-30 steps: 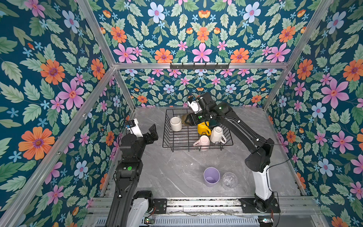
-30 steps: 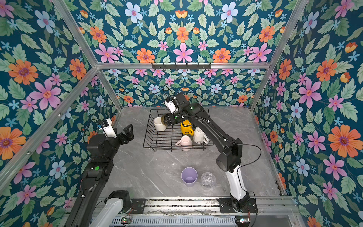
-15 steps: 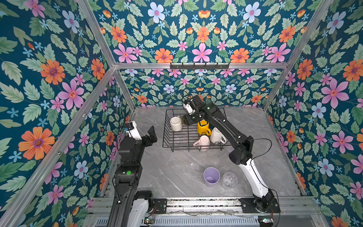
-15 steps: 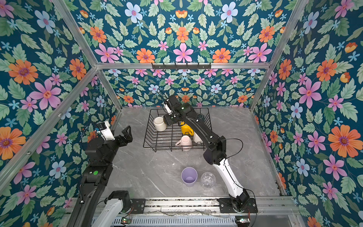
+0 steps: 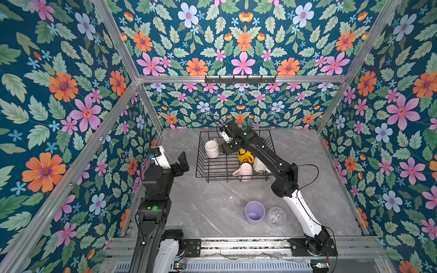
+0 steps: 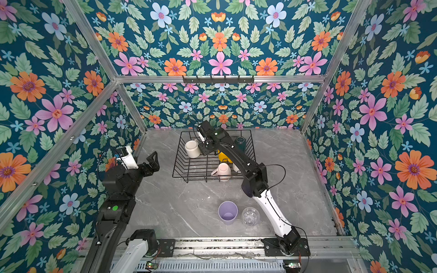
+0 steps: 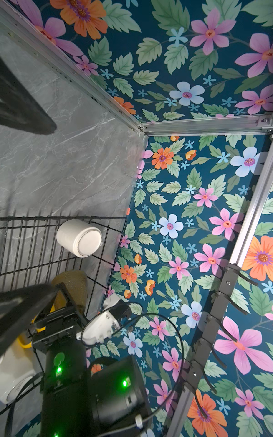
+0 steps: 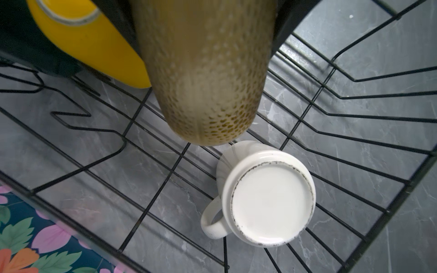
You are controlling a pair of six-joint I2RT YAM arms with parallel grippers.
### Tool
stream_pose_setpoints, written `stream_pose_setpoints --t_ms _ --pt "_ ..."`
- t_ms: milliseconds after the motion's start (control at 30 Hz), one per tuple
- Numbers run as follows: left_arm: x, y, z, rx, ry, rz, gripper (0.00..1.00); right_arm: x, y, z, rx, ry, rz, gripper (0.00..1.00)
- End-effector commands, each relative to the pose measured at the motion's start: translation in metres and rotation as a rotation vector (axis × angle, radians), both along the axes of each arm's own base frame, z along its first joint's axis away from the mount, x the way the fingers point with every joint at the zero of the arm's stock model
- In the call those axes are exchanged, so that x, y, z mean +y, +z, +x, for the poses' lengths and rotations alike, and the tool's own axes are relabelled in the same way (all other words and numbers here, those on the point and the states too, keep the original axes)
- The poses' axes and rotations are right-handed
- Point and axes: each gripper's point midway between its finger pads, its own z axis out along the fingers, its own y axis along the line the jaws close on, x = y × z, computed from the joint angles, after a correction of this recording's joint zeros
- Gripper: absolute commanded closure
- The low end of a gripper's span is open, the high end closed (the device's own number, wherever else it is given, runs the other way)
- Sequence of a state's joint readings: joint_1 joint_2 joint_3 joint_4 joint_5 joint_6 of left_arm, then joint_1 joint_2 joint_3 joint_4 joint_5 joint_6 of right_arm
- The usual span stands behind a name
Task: Load cups into a dish rack
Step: Place the cup upside down at the dish rack.
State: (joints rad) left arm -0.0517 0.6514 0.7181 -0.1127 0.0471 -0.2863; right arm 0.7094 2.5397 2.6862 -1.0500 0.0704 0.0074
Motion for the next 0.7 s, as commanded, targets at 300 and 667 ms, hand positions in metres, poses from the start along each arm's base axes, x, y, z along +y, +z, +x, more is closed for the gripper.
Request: stream_pose_setpoints --t_ms 300,667 --pt "0.001 0.001 0.001 0.000 0.005 0.009 0.01 0.005 -0.032 -0.011 0.018 0.078 -0.111 0.80" --pt "0.001 0.000 0.002 0.002 0.004 0.009 0.01 0.002 -0.054 -0.017 0.070 0.089 -0.144 0.71"
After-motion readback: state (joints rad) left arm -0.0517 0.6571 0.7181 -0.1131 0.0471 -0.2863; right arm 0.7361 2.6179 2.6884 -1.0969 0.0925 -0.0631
